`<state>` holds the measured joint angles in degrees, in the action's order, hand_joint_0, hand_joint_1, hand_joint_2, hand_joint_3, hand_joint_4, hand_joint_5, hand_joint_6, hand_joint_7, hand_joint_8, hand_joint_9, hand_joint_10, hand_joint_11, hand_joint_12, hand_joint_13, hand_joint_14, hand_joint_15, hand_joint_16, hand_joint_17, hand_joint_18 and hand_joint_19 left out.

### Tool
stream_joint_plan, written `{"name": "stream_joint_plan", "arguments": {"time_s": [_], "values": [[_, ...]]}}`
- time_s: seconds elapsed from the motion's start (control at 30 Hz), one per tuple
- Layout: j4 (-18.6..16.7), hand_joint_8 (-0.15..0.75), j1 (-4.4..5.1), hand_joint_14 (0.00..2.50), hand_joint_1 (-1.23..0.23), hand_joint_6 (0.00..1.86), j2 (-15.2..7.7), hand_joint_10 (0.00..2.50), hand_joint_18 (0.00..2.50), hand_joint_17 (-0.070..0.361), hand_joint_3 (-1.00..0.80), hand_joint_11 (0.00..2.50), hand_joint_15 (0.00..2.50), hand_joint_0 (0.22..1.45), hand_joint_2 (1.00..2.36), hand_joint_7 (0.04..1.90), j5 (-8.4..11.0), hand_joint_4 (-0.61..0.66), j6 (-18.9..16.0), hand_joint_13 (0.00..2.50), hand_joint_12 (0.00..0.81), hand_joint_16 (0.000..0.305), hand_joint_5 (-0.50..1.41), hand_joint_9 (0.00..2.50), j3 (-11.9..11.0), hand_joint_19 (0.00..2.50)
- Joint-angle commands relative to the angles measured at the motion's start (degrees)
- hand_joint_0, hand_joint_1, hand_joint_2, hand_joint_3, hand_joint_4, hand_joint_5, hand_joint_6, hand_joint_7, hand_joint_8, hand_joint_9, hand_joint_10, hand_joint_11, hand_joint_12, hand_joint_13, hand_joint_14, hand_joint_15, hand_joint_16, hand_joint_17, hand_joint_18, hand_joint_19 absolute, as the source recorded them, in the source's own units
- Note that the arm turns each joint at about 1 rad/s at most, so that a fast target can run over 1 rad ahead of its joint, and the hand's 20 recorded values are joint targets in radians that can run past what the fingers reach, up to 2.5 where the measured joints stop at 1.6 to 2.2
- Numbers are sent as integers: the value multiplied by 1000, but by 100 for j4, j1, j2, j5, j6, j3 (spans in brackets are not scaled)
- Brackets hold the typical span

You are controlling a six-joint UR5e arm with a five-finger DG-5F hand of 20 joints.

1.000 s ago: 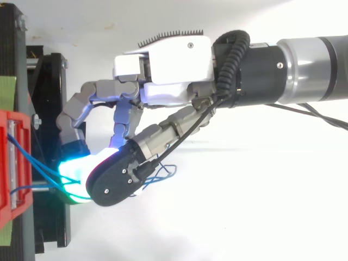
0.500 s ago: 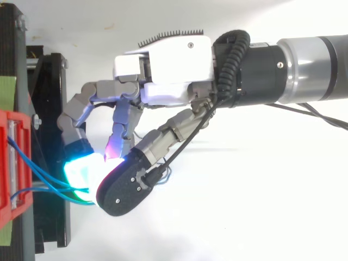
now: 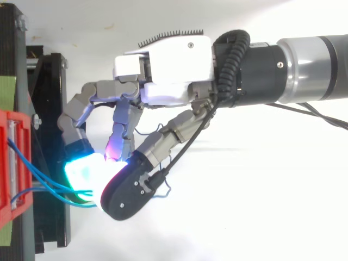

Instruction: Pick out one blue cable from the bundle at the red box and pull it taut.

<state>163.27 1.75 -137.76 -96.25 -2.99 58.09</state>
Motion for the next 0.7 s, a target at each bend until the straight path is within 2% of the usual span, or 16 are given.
{"name": "stream_joint_plan", "arguments": {"time_s": [0.0,0.4,0.53,0.6,0.67], "values": [[-6,249,1,29,-990,942,4,38,977,107,-500,902,673,629,1000,1104,-16,-181,0,1065,333,48,-77,1251,0,633],[-6,256,-8,29,-1033,938,4,40,974,111,-500,894,673,544,1000,1019,-51,-140,9,1058,341,49,-71,1248,0,633],[3,253,-8,29,-1009,936,4,40,975,112,-500,900,671,538,1000,1000,-60,-121,0,1061,338,50,-70,1255,0,632],[-6,267,-8,28,-968,937,4,41,986,116,-500,893,663,507,1000,925,-60,-95,0,1068,348,52,-67,1262,0,631],[-6,285,-8,28,-912,915,-5,37,1008,126,-500,886,663,452,1000,963,-60,-65,0,1084,369,56,-65,1272,0,612]]}}
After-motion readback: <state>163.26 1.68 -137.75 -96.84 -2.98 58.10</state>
